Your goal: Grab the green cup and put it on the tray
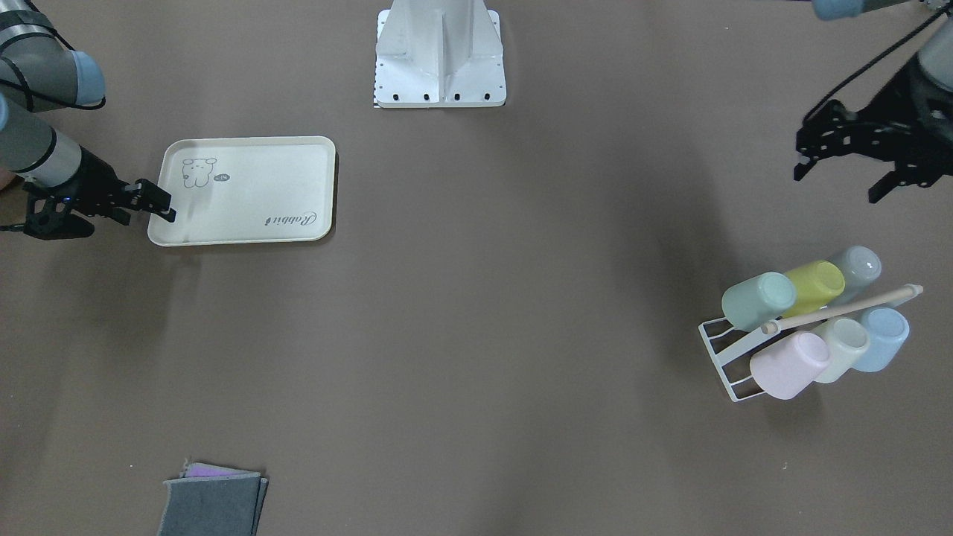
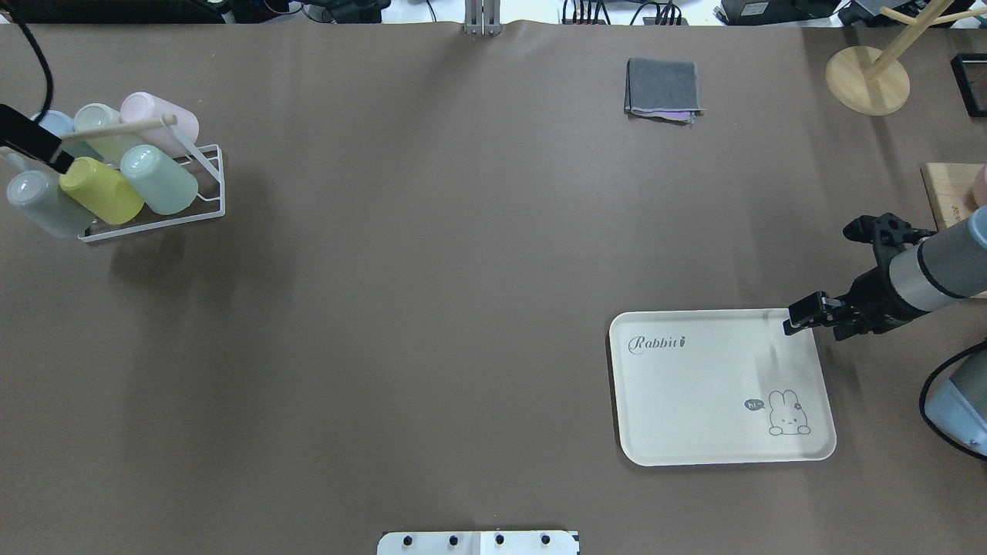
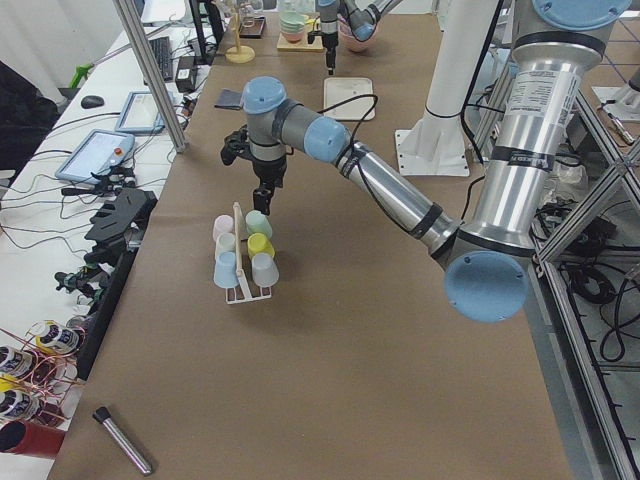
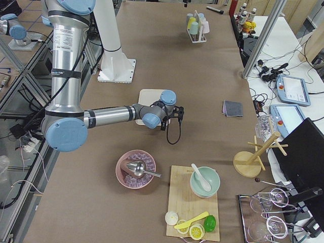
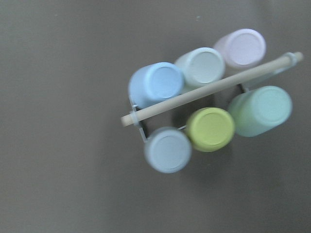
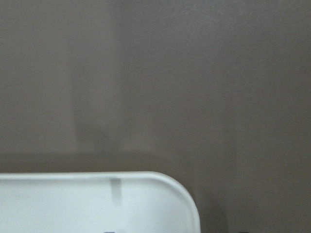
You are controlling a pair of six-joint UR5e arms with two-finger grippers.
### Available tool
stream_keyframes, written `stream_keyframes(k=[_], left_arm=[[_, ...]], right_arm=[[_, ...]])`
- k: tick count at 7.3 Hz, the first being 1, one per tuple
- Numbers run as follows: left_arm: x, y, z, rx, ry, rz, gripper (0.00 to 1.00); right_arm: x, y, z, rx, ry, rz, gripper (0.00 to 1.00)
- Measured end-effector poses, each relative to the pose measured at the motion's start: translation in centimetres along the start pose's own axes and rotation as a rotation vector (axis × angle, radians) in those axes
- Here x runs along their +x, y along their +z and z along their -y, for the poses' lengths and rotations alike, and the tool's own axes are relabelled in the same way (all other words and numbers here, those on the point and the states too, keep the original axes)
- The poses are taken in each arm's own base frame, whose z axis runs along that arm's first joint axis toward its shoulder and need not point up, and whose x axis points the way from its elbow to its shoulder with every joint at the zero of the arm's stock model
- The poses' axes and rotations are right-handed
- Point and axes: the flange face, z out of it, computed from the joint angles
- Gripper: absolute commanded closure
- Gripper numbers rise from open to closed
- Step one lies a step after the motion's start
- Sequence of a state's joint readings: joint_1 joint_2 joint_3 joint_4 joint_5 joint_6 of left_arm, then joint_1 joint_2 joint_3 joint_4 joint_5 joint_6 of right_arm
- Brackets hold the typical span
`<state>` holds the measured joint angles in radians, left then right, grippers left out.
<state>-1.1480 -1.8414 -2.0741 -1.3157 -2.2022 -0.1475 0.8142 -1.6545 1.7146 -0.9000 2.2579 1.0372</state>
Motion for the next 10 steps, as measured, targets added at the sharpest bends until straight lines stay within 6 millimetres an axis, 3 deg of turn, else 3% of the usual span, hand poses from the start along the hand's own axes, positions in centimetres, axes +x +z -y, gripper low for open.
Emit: stream_keyframes(k=[1, 2, 4, 6, 7, 8, 10], left_arm=[[3.2, 1.0, 0.7, 0.018, 0.203, 0.082, 0.01], [5.1, 1.9, 1.1, 0.033, 0.430, 0.158, 0.01], [7.4, 3.7, 1.9, 0.053, 0.769, 0.276, 0.01], [13.1, 8.0, 1.5, 0.025, 1.008, 0.449, 0.01], [14.5, 9.5, 1.0, -0.013, 1.150, 0.544, 0.01], [14.2, 10.7, 0.5, -0.057, 1.303, 0.631, 0.01], [11.5, 14.8, -0.5, -0.137, 1.562, 0.787, 0.01]], right_arm=[[-0.6, 0.6, -0.5, 0.010, -0.029, 0.003, 0.63], [-0.6, 0.8, -0.8, 0.016, -0.047, 0.008, 0.63], [0.1, 0.7, -1.4, 0.015, -0.058, 0.014, 0.66], [0.9, 0.6, -2.0, 0.017, -0.065, 0.021, 0.69], [1.1, 0.6, -2.2, 0.016, -0.066, 0.022, 0.69], [1.1, 0.7, -2.2, 0.016, -0.067, 0.022, 0.69], [0.8, 0.9, -2.0, 0.018, -0.069, 0.024, 0.69]])
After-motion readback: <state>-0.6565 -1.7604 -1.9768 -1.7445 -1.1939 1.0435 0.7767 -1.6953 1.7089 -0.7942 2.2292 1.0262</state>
